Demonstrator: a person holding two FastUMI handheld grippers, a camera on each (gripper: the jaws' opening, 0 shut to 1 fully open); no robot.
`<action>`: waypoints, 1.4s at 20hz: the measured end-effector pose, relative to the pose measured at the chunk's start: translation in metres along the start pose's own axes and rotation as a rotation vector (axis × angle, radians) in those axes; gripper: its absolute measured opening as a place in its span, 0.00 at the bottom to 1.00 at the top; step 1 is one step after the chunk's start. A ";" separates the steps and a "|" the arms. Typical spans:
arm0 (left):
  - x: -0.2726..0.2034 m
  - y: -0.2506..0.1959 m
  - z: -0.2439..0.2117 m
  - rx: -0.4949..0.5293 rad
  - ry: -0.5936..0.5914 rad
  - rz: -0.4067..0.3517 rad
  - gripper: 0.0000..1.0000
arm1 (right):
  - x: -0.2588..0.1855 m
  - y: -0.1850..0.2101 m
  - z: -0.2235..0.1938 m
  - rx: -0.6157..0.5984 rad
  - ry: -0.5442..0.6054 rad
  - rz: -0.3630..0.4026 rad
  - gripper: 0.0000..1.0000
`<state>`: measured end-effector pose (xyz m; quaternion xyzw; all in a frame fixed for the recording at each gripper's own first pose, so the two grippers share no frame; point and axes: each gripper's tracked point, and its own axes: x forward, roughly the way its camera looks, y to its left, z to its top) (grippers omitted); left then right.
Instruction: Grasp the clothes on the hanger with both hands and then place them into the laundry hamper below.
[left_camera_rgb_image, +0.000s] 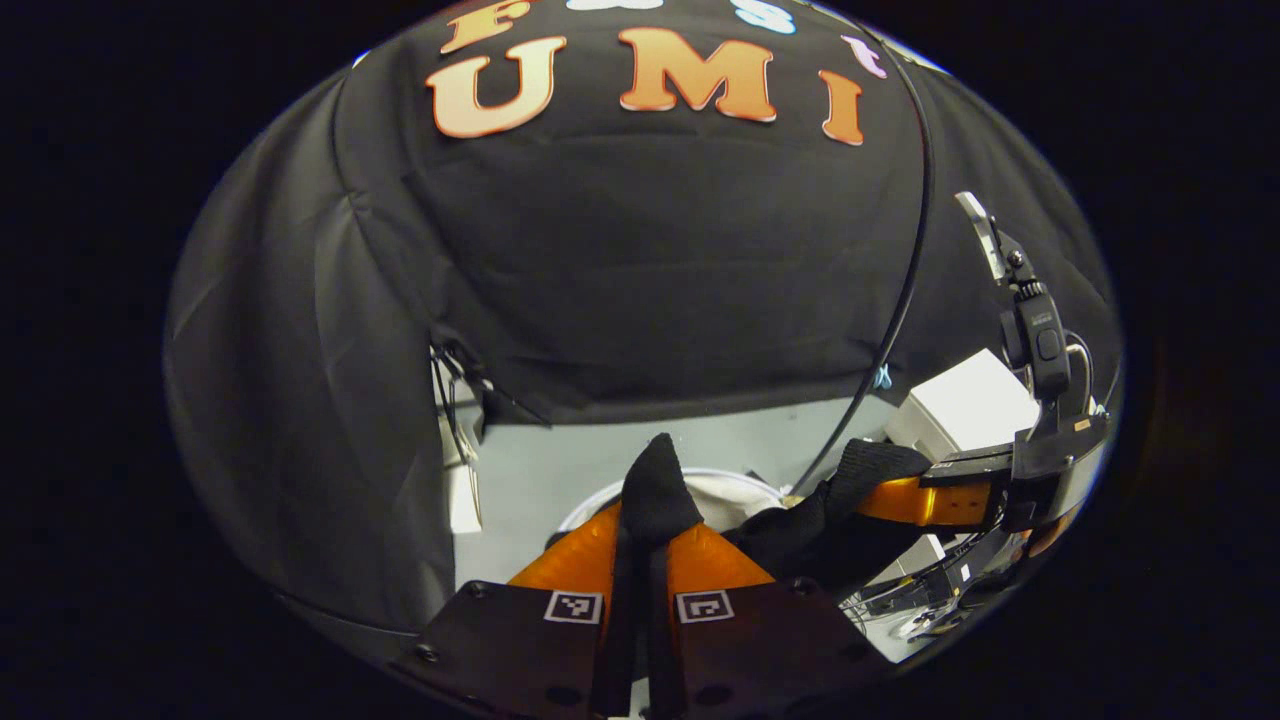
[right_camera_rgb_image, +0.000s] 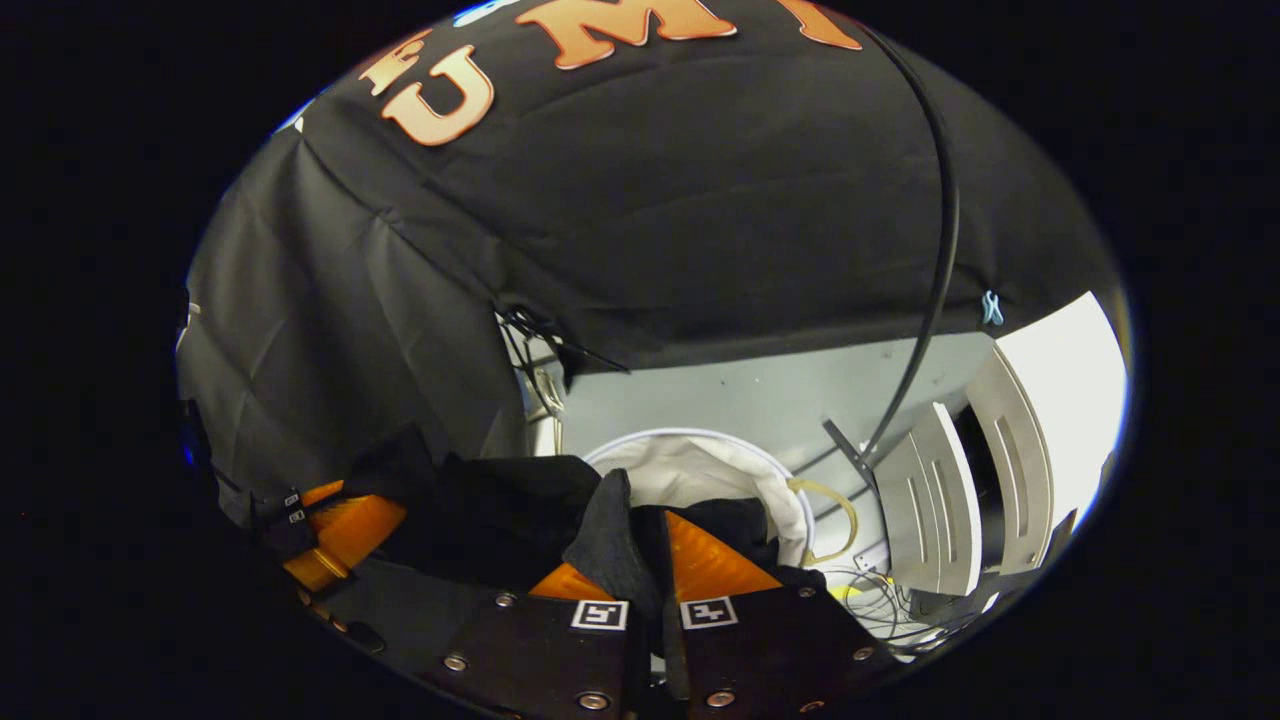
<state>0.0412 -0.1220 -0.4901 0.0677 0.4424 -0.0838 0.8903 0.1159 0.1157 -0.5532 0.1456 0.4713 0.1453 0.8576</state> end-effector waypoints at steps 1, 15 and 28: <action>0.007 -0.002 -0.009 -0.005 0.037 0.003 0.13 | 0.008 -0.004 -0.012 0.003 0.027 -0.013 0.06; 0.024 0.005 -0.085 -0.103 0.380 0.078 0.65 | 0.006 -0.033 -0.036 -0.051 0.151 -0.137 0.44; -0.076 0.052 0.022 -0.113 0.102 0.155 0.99 | -0.116 -0.018 0.028 -0.072 -0.081 -0.186 0.94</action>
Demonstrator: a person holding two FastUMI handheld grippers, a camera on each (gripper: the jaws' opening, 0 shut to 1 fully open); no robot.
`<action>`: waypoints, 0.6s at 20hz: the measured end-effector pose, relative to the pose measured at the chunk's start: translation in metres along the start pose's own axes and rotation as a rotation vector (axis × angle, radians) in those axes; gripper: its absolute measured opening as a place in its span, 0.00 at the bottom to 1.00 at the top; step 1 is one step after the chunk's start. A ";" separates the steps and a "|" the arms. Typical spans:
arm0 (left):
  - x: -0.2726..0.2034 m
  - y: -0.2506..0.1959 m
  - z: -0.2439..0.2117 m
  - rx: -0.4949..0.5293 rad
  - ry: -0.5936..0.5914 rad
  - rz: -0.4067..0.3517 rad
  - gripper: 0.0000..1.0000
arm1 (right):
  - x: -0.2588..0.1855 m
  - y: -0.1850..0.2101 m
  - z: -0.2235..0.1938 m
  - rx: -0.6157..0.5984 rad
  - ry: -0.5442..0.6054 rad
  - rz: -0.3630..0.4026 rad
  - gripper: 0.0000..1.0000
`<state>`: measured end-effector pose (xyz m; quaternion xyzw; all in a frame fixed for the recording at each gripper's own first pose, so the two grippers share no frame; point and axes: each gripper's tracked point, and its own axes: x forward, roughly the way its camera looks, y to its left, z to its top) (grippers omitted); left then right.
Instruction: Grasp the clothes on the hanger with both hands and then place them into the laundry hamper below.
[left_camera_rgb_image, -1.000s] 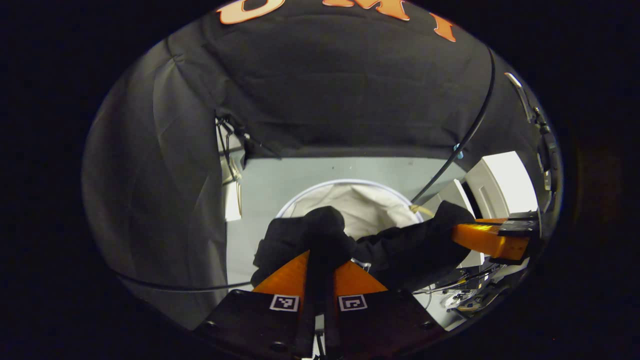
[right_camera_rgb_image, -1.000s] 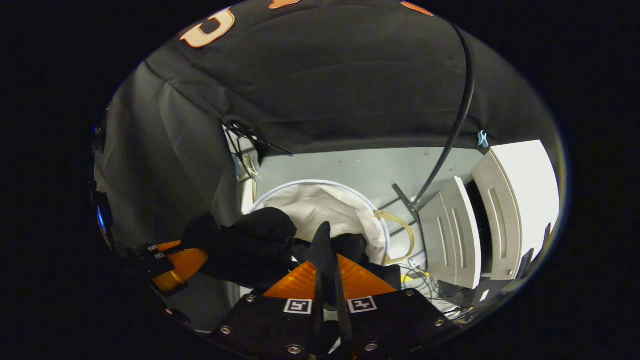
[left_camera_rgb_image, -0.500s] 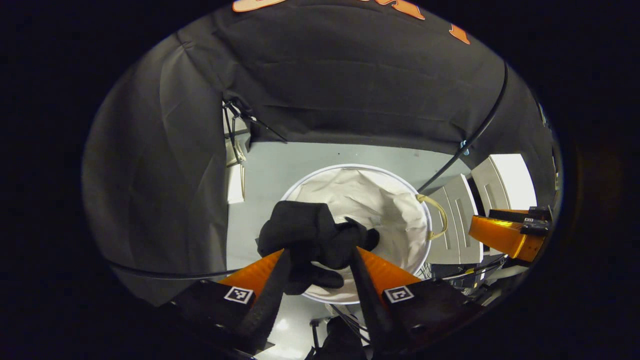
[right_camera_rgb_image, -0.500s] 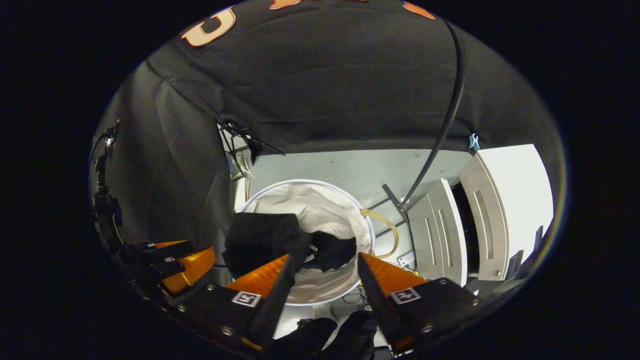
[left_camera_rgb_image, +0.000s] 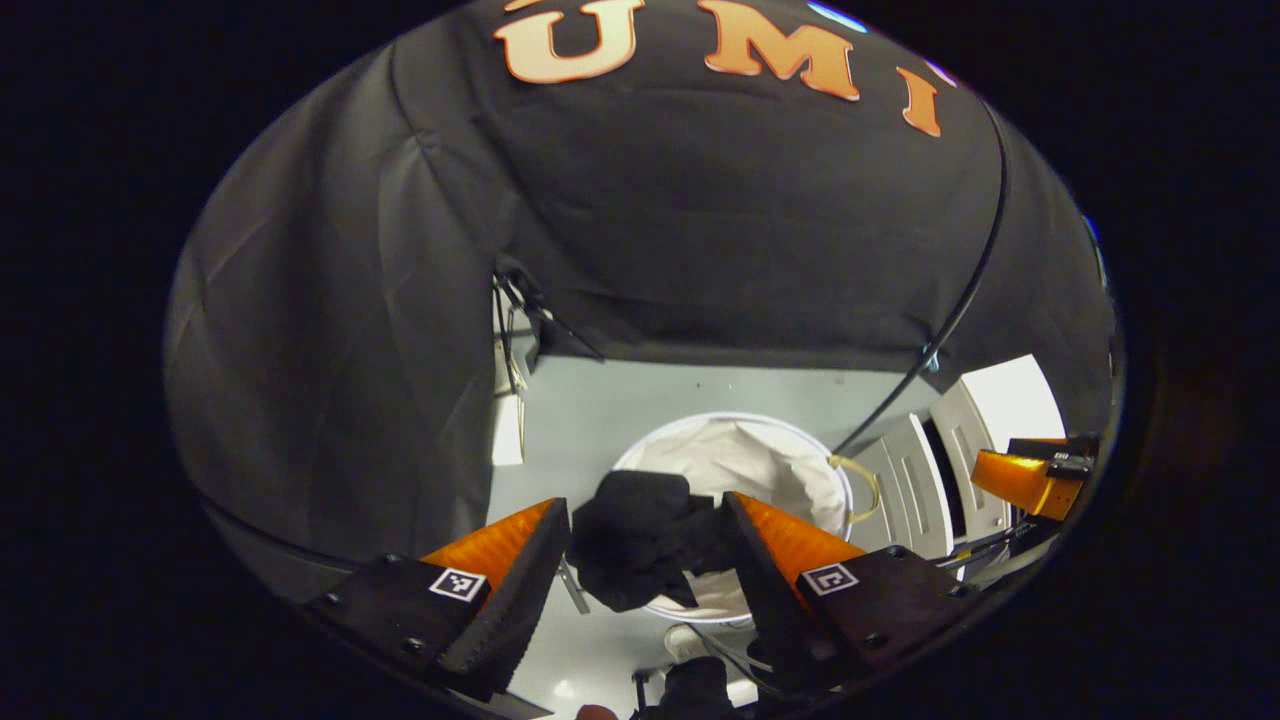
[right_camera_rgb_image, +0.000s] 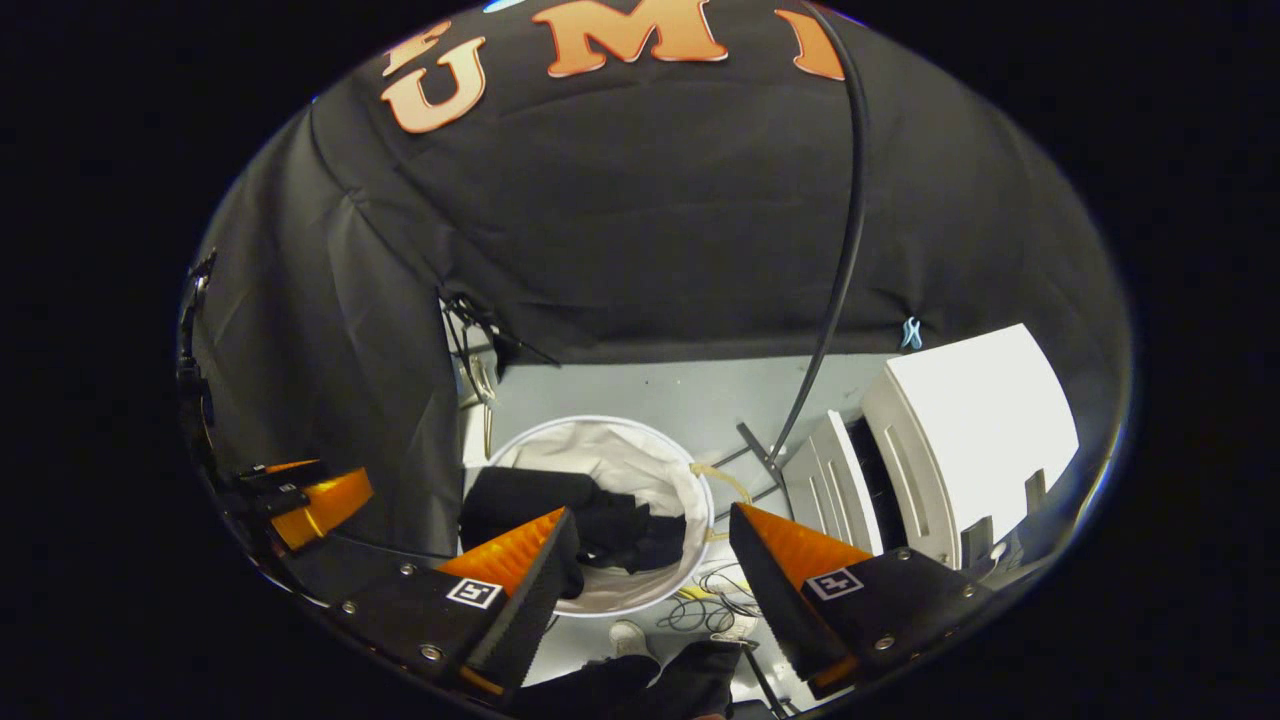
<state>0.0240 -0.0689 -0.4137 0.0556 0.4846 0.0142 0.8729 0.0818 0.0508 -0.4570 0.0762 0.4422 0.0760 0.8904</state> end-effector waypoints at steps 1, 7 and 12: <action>-0.014 0.007 0.017 -0.004 -0.041 0.007 0.99 | -0.014 -0.002 0.008 0.009 -0.027 -0.003 0.94; -0.112 0.028 0.107 -0.021 -0.298 0.041 0.99 | -0.106 -0.028 0.067 0.031 -0.209 -0.045 0.94; -0.203 0.028 0.195 -0.028 -0.554 0.055 0.98 | -0.213 -0.040 0.132 0.010 -0.407 -0.062 0.94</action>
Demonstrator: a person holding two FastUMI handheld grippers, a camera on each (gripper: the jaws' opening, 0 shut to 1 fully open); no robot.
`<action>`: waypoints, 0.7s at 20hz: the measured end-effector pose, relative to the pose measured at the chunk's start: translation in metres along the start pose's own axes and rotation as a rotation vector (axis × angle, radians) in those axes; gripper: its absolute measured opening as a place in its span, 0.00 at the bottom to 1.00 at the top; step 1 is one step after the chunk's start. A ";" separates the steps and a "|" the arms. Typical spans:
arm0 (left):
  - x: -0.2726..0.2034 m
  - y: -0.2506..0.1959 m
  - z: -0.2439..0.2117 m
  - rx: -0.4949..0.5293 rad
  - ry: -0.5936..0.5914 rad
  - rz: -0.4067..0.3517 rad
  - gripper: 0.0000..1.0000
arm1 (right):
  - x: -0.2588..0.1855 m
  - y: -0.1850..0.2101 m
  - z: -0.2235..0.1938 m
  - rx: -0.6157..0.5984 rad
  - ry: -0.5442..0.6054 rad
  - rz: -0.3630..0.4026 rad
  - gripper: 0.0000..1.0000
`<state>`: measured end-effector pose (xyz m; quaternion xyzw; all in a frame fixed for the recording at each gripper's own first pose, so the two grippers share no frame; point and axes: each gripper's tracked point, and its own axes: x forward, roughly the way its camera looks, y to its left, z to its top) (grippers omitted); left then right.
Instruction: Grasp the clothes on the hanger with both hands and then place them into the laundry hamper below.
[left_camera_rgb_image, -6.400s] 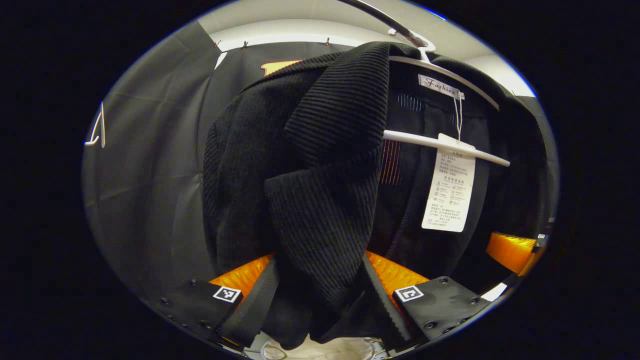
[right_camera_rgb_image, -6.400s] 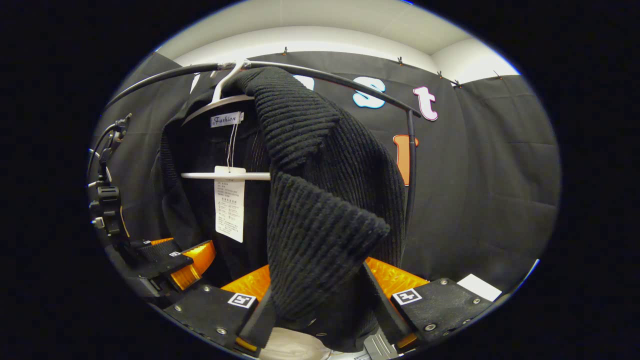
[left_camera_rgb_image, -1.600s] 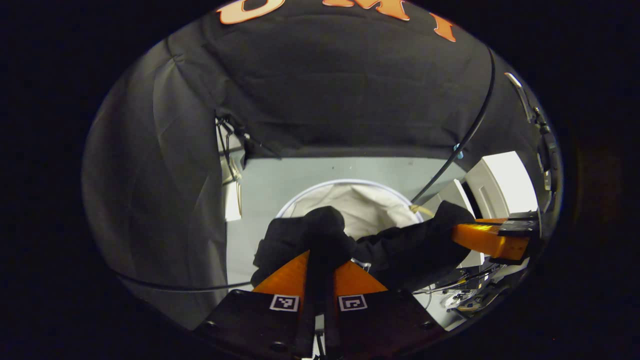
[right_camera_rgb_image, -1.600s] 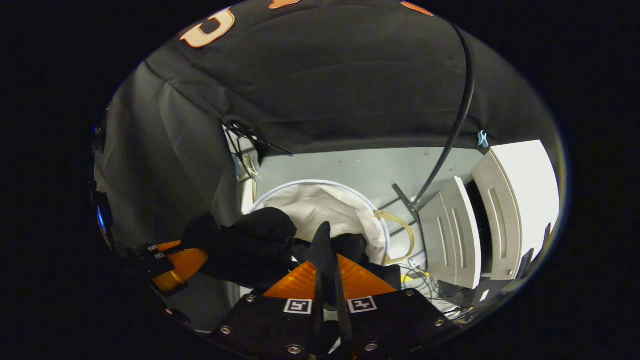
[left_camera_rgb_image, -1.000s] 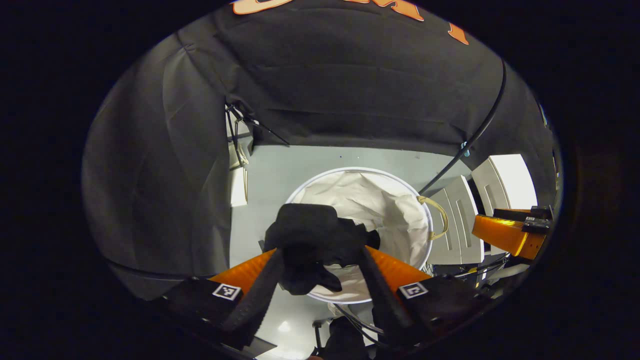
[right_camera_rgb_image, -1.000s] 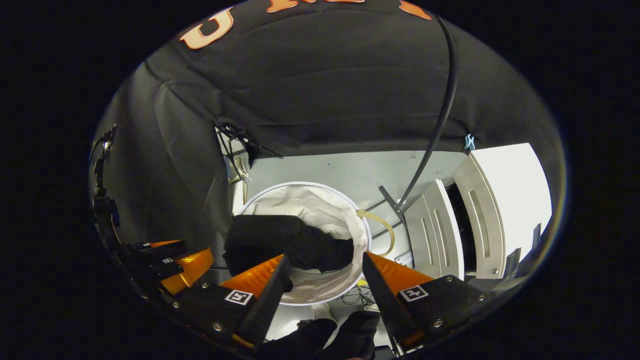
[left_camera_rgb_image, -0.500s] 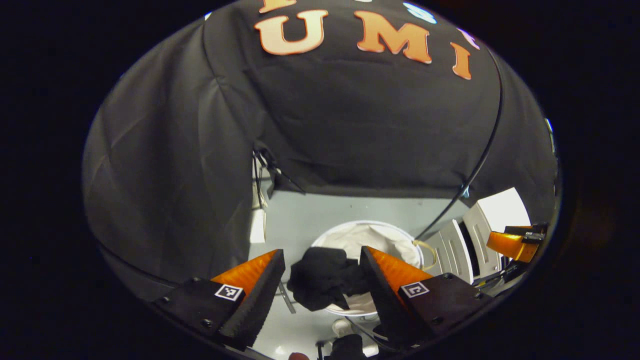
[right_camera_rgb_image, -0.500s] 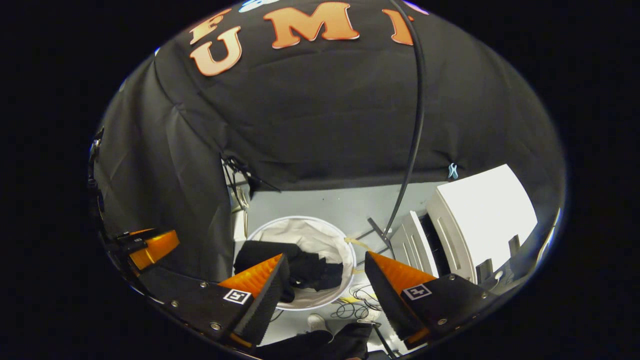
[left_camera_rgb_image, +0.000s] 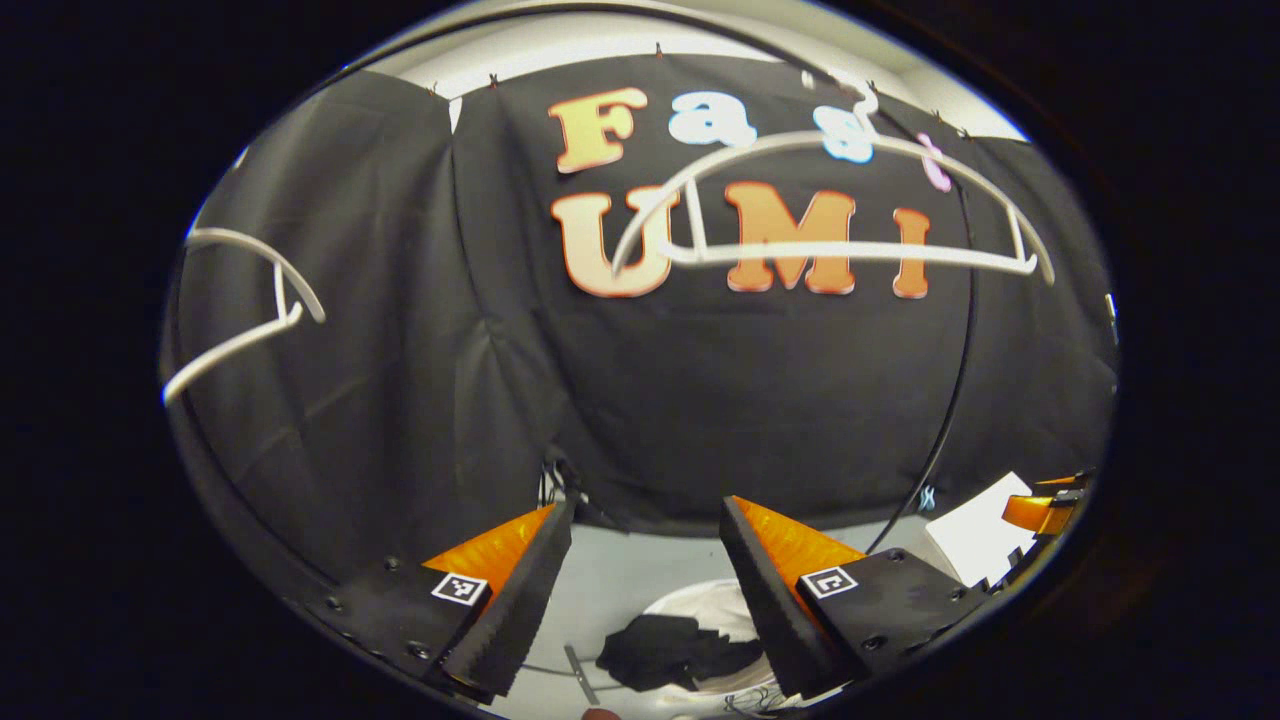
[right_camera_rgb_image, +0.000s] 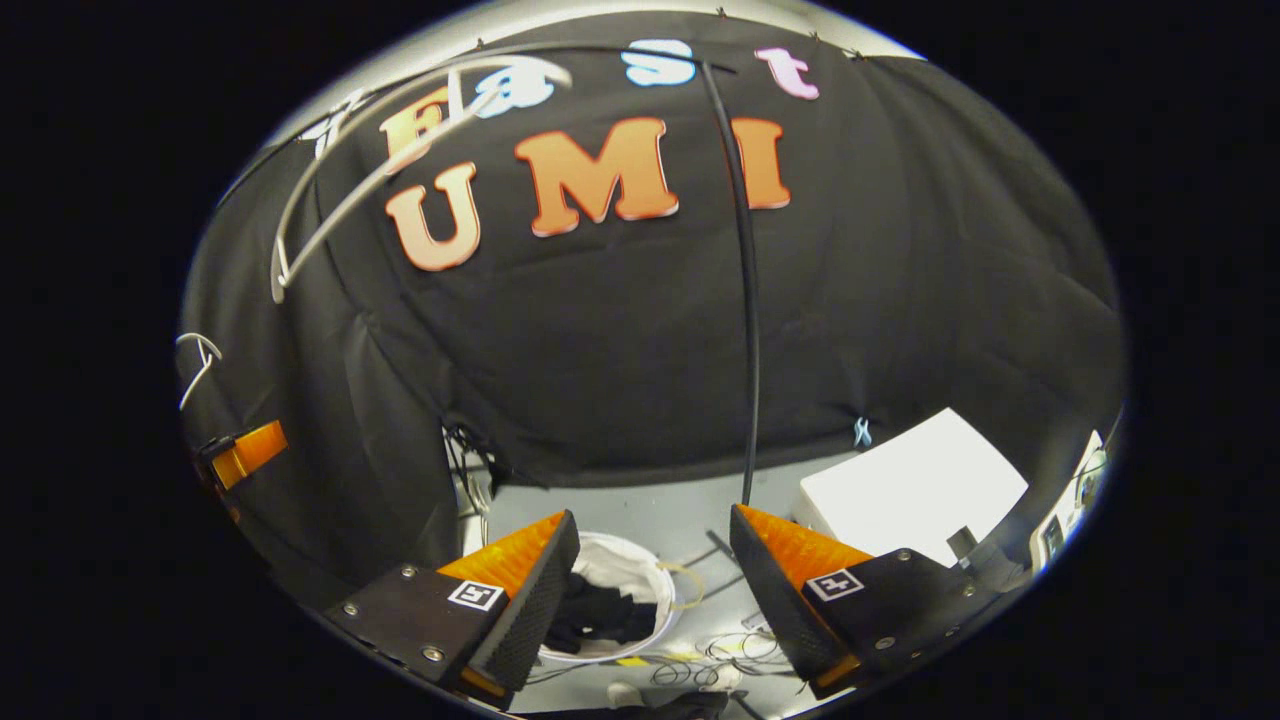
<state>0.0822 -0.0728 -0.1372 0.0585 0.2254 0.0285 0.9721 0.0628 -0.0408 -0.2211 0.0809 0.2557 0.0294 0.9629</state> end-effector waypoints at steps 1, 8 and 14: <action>-0.008 0.004 0.019 -0.005 -0.039 0.005 0.98 | -0.013 -0.001 0.020 0.001 -0.036 -0.001 0.94; -0.055 0.018 0.134 -0.005 -0.305 0.099 0.98 | -0.059 -0.007 0.124 -0.081 -0.238 0.008 0.94; -0.095 0.029 0.193 -0.021 -0.415 0.160 0.99 | -0.100 -0.029 0.188 -0.126 -0.369 0.016 0.92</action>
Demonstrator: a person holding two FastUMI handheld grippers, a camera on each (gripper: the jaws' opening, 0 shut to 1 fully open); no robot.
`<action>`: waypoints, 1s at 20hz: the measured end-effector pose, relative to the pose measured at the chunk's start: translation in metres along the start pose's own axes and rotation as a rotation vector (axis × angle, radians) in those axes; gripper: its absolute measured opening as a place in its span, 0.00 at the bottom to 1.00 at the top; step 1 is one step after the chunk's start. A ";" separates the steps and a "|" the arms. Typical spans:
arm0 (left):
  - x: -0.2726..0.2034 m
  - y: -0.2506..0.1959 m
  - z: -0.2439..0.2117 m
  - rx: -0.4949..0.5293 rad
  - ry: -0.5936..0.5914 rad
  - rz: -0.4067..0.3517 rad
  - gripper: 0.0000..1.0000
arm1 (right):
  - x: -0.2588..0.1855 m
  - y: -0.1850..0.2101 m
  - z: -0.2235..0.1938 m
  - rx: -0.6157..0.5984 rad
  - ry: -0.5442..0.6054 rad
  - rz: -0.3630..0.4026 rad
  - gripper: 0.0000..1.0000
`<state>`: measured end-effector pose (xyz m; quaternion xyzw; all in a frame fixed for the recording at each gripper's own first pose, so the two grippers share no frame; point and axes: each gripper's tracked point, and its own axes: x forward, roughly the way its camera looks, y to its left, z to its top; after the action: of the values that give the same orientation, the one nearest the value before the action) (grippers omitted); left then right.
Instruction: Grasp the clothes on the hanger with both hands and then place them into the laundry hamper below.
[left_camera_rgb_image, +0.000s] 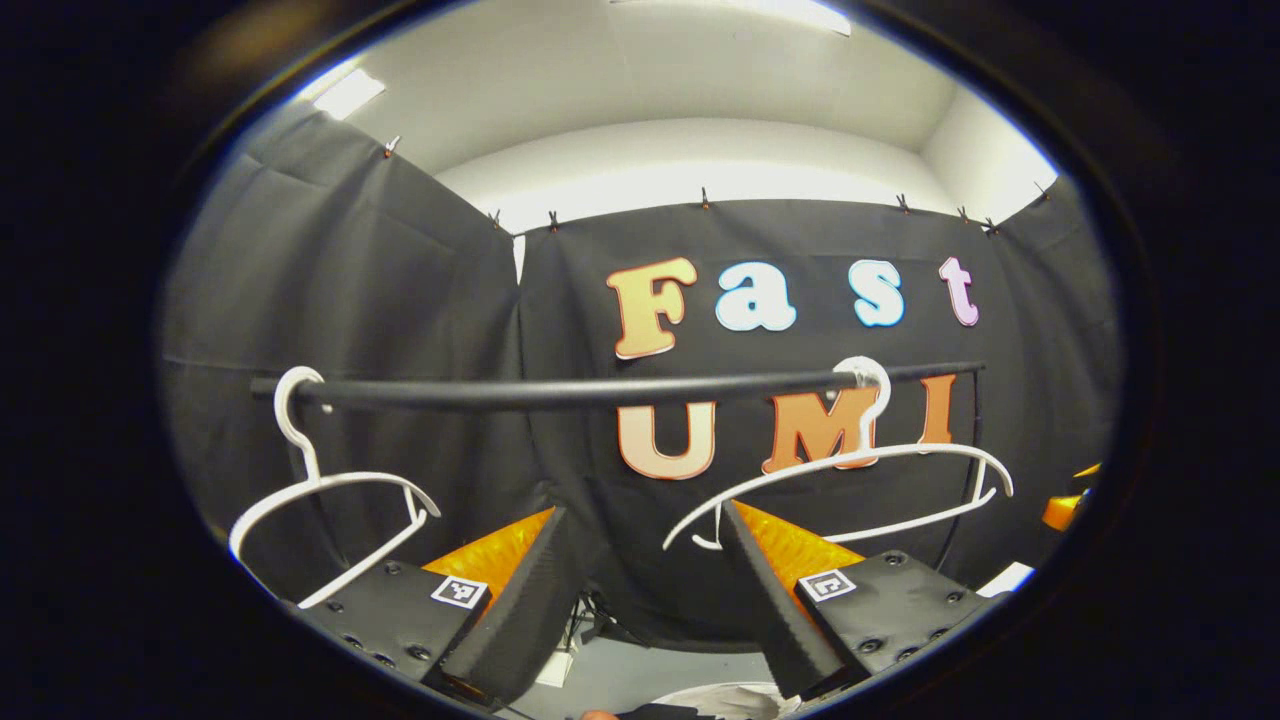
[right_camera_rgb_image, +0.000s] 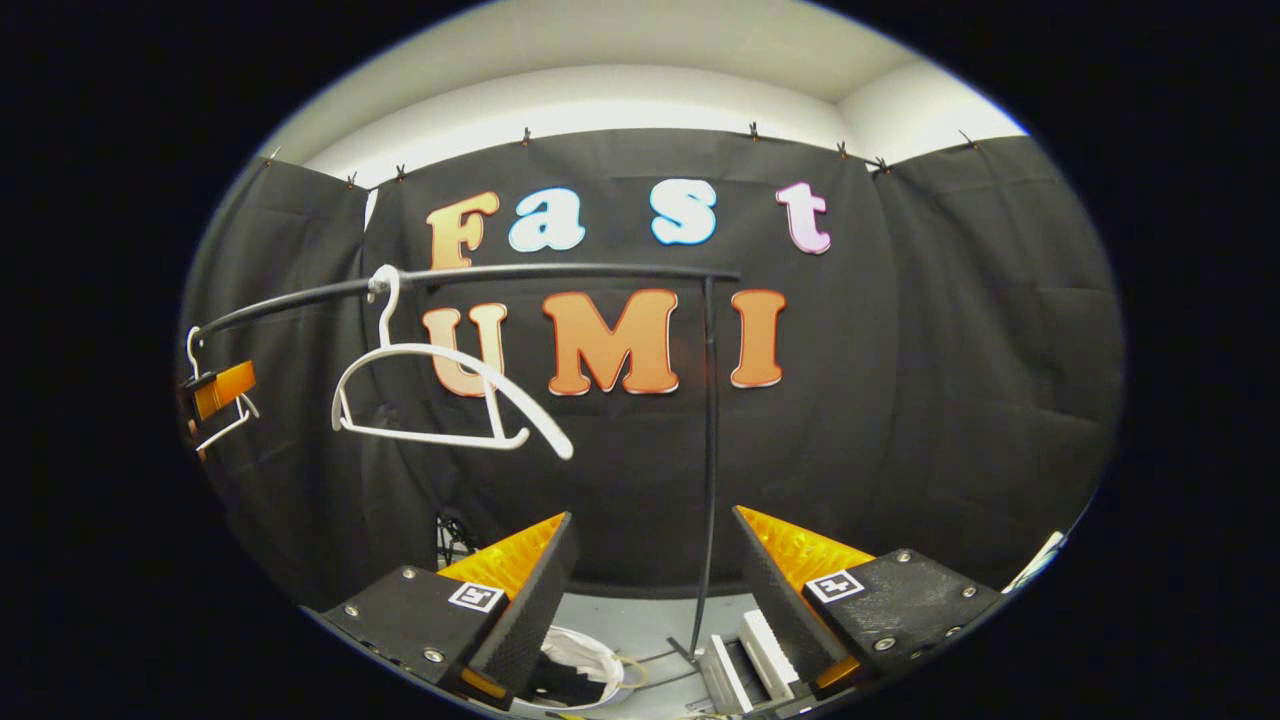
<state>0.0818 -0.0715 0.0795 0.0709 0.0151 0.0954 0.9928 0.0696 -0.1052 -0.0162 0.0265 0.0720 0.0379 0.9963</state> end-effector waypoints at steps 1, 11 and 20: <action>-0.001 -0.001 0.006 -0.001 -0.011 0.005 0.99 | -0.003 -0.007 0.010 -0.006 -0.024 -0.001 1.00; -0.004 0.002 0.026 -0.057 -0.028 0.068 0.99 | 0.004 -0.033 0.047 -0.002 -0.106 0.019 0.89; 0.001 0.006 0.028 -0.026 -0.023 0.104 0.99 | 0.018 -0.031 0.055 -0.023 -0.128 0.033 0.94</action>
<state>0.0832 -0.0696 0.1075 0.0596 -0.0012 0.1462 0.9875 0.0978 -0.1376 0.0340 0.0185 0.0072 0.0532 0.9984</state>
